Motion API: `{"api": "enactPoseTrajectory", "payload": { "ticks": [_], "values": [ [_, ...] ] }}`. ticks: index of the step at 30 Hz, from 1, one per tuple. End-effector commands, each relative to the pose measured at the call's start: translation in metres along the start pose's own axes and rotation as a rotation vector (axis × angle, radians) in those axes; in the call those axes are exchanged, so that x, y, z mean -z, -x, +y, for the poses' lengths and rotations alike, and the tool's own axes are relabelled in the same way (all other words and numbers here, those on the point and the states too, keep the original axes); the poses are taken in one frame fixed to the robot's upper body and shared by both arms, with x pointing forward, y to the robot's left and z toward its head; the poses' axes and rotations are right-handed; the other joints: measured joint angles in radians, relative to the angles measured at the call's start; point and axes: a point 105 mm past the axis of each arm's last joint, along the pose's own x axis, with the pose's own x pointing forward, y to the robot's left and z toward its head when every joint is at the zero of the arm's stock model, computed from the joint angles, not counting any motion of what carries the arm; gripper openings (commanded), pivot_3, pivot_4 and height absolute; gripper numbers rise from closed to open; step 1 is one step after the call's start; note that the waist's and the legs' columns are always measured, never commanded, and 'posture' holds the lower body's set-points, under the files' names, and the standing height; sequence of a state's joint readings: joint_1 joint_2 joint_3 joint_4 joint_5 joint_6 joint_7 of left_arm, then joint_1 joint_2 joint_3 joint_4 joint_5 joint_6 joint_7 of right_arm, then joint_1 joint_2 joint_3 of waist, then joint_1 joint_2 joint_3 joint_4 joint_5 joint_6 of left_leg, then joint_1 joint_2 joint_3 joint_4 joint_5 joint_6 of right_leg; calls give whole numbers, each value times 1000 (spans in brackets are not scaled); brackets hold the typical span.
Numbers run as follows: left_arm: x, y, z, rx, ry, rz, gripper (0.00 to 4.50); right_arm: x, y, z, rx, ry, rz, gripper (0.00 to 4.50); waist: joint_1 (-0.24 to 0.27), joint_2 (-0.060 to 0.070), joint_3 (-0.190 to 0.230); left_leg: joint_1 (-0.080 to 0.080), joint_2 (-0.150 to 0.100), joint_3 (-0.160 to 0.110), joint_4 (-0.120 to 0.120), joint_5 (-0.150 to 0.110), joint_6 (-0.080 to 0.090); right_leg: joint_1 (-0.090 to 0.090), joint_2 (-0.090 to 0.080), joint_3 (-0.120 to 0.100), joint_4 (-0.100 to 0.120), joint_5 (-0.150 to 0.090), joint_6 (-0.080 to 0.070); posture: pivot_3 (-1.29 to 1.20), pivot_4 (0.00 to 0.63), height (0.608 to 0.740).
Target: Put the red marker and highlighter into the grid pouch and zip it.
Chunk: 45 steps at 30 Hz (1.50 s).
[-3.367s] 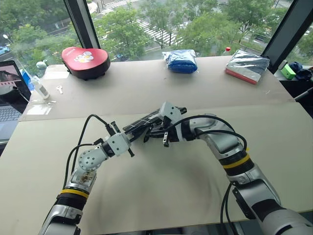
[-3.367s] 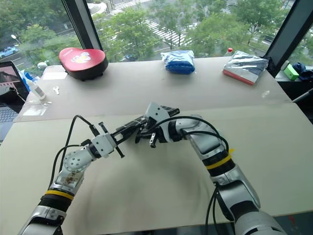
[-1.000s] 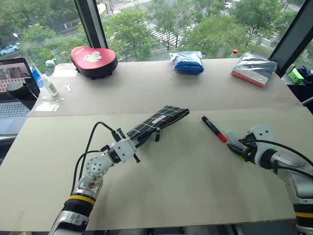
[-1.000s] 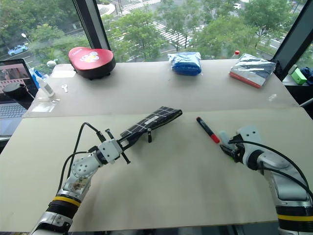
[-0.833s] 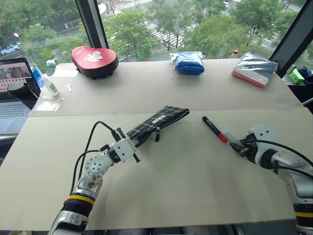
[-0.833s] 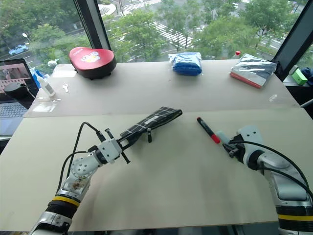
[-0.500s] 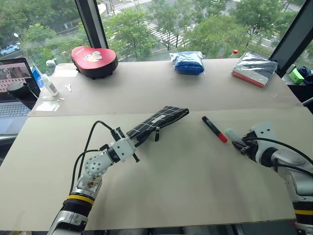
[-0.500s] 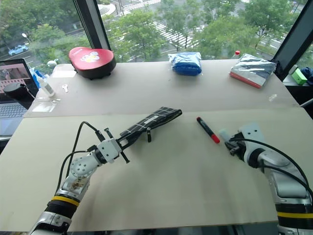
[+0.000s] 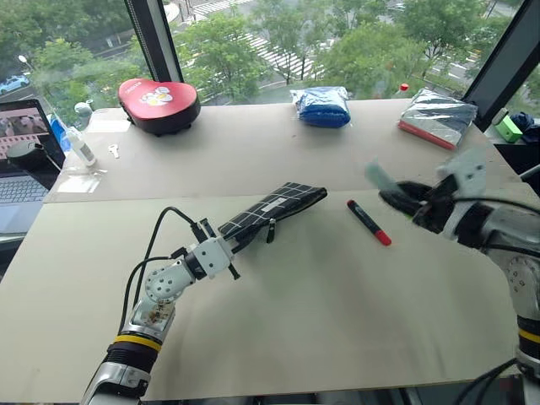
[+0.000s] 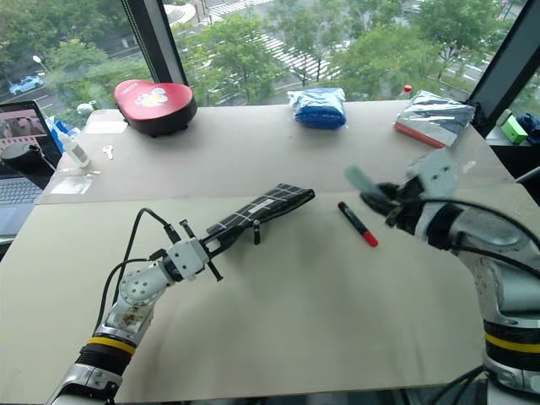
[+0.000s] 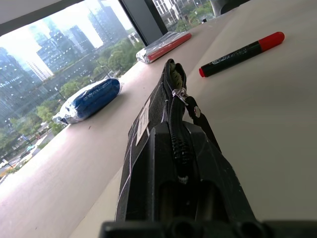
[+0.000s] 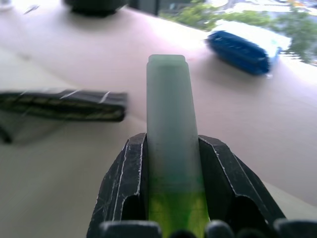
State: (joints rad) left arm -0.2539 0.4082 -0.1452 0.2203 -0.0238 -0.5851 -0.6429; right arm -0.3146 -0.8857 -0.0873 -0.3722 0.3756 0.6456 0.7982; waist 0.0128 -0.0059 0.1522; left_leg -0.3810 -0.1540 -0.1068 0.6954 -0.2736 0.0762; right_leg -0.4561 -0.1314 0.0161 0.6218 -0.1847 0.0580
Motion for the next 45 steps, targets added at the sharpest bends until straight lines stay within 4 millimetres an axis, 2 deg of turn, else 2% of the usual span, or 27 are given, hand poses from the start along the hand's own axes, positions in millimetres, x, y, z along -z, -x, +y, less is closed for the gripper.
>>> {"api": "enactPoseTrajectory", "payload": {
  "ticks": [1, 8, 24, 30, 34, 37, 41, 45],
  "values": [
    [-13, -3, 1, -2, -18, -54, 0, -4, -13, 15, -79, 202, 36, 1067, -2, 0, 0, 0, 0, 1, 0, 0, 0, 0, 0, 0, 0, 0, 0, 0, 150, 740],
    [-17, -1, -9, 37, -29, -68, 0, -6, -34, 17, -121, 234, 15, 1067, 0, 0, 0, 0, 1, 1, 0, 0, 0, 0, 0, 0, 0, 0, 0, 0, 150, 740],
    [-21, -1, -19, 83, -54, -90, 0, -3, -49, 18, -164, 310, 26, 1067, 1, 0, 0, 0, 1, 1, 0, 0, 0, 0, 0, 0, 0, 0, 0, 0, 150, 740],
    [-23, 1, -27, 121, -58, -105, 0, -15, -62, 26, -208, 370, -15, 1067, -1, 0, 0, 0, 1, 1, 0, 0, 0, -1, 0, 0, 0, 0, 0, 0, 150, 740],
    [-23, 1, -28, 137, -55, -115, 0, -24, -73, 39, -261, 473, -52, 1067, -1, 0, 0, 0, 1, 1, 0, 0, 0, -1, 0, 0, 0, 0, 0, 0, 150, 740],
    [-23, 1, -26, 134, -51, -118, 0, -26, -83, 43, -251, 618, -75, 1067, -1, 0, 0, 0, 1, 1, 0, 0, 0, -1, 0, 0, 1, 0, 0, 0, 150, 740],
    [-24, 1, -22, 113, -38, -121, 0, -11, -93, 48, -276, 856, -70, 1067, 0, 0, 0, 1, 0, 1, 0, 0, -1, -1, 0, 0, 1, 0, 0, 0, 150, 740],
    [-25, 3, -26, 124, -23, -129, 0, -21, -100, 50, -248, 1008, -180, 1067, -2, 0, 0, 1, -1, 1, 0, 0, -1, -1, 0, 0, 1, 0, 0, 0, 150, 740]
  ]
}}
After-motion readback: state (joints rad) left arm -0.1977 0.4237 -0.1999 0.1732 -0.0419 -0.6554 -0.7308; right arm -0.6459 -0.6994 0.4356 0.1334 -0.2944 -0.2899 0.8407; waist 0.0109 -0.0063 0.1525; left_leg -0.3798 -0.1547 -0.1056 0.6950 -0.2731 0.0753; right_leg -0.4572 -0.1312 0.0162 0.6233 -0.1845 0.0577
